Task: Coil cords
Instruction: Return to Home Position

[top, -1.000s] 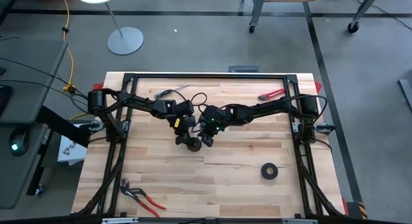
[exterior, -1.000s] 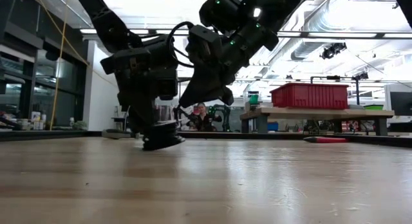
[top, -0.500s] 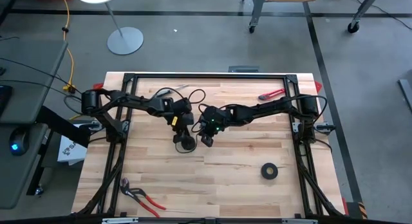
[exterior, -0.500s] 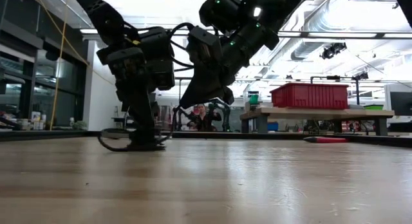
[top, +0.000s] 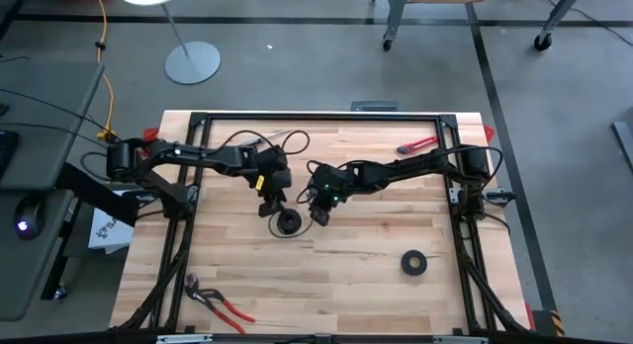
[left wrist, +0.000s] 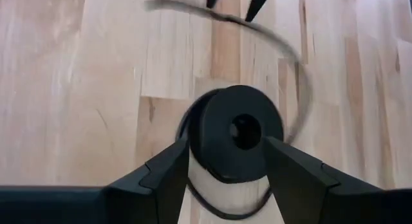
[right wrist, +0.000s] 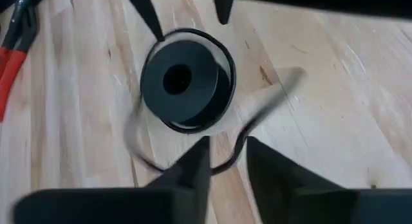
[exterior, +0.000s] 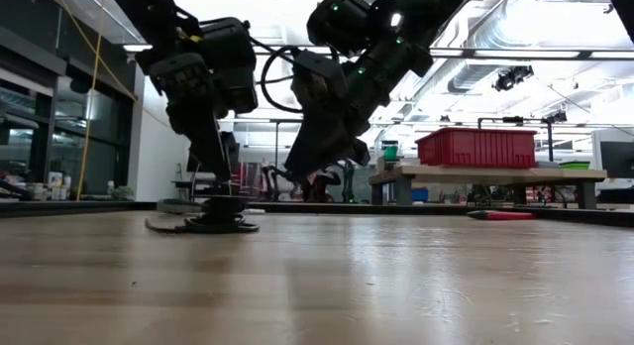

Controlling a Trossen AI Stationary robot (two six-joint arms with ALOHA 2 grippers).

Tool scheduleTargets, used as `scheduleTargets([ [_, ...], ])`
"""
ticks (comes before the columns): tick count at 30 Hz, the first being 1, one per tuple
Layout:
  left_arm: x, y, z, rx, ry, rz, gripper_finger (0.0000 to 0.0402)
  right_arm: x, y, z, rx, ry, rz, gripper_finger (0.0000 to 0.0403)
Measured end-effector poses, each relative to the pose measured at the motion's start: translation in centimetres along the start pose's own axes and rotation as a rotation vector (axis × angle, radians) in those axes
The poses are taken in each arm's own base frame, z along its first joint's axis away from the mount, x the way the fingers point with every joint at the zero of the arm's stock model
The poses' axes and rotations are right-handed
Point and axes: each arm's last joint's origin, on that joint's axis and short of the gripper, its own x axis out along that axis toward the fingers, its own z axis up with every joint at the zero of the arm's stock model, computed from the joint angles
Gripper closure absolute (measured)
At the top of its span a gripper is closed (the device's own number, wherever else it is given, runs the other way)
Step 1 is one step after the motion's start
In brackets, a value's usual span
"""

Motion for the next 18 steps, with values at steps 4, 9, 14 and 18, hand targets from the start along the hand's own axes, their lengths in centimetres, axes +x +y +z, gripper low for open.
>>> scheduleTargets([
  [4,0.2,-0.4,-0.1,0.002,0.012,-0.009,0.0209,0.0,-0.1,0.0,0.059,-0.021,-0.049,0.0243],
  [9,-0.4,-0.9,-0.1,-0.034,0.01,-0.014,0.0209,0.0,-0.1,-0.2,0.035,0.006,-0.037,0.0184],
  [14,-2.6,-1.9,-0.4,-0.044,-0.036,-0.014,0.0209,-0.8,-0.3,-1.0,0.027,0.103,-0.086,0.0181],
  [18,-4.1,-2.9,-2.6,-0.145,-0.207,-0.036,0.0209,-3.2,0.1,-1.0,-0.023,0.11,-0.182,0.0182],
])
